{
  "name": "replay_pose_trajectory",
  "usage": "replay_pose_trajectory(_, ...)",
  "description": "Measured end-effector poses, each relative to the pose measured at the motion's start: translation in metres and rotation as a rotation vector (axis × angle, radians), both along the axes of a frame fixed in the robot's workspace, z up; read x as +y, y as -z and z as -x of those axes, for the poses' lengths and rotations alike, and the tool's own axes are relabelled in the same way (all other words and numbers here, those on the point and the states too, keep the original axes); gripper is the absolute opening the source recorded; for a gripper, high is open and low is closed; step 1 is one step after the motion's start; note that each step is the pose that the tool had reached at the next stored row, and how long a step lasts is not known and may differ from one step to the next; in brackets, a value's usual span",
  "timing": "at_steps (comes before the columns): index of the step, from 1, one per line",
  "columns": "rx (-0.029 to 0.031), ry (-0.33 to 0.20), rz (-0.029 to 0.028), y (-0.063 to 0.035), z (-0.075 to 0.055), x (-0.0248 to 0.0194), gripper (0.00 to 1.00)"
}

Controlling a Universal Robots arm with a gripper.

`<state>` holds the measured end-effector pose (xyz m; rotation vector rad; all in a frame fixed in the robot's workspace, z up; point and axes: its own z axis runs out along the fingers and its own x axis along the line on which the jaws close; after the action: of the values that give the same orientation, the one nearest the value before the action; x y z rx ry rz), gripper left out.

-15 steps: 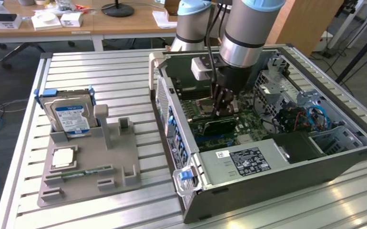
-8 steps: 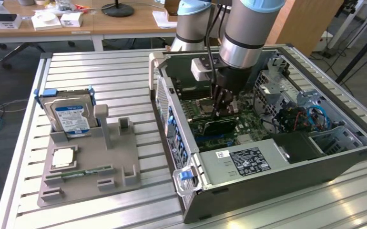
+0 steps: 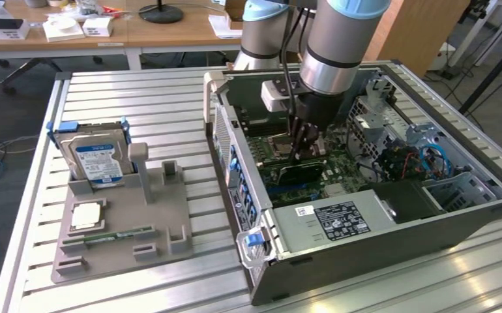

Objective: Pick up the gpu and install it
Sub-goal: 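Press down on the gpu until it lock into place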

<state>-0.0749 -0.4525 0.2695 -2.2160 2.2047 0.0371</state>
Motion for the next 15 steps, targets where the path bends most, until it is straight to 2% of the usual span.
replay_pose_trajectory(15,0.0,0.0,0.0,0.0025,0.0,0.0,0.1)
